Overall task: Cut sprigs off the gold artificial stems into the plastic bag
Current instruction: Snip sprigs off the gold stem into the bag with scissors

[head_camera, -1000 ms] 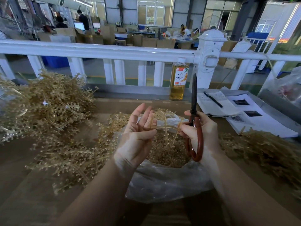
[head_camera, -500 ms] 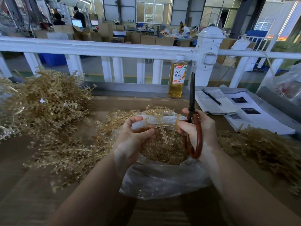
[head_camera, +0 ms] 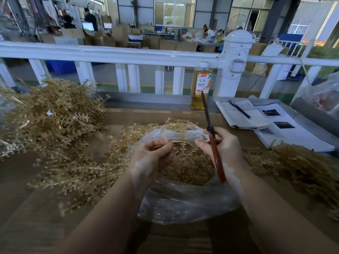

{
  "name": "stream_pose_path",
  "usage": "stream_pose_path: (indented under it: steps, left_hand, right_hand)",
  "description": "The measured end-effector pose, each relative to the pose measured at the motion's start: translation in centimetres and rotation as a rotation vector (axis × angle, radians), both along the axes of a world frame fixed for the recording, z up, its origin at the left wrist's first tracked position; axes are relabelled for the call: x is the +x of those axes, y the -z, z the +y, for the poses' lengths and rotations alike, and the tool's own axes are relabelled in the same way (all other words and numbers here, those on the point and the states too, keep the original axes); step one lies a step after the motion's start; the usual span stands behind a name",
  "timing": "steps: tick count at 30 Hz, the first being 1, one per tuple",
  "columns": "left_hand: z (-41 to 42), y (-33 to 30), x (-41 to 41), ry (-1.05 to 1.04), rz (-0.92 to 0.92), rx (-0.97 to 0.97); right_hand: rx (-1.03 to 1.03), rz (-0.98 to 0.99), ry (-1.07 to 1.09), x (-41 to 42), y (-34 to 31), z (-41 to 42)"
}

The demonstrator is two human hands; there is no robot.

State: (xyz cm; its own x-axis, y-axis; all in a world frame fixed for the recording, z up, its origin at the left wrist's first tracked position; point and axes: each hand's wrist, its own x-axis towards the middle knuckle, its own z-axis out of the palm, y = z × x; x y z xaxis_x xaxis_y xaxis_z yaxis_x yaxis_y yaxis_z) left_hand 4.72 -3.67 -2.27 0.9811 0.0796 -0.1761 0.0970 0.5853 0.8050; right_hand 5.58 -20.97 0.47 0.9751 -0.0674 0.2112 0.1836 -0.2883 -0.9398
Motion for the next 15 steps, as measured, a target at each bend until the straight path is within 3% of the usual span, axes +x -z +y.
stream_pose_path:
  steps: [5, 12, 15]
  left_hand:
    - [-0.5, 0.5, 0.2, -0.129, -0.014, 0.066]
    - [-0.6, 1.0, 0.2, -0.149, -0.072, 0.105]
    - [-0.5, 1.1, 0.3, -0.169, -0.052, 0.09]
  right_hand:
    - [-0.357, -0.096, -0.023, -1.1, 0.2, 0.1]
    - [-0.658, -0.134, -0.145, -2.7, 0.6, 0.8]
    - [-0.688, -0.108, -0.176, -2.5, 1.0, 0.9]
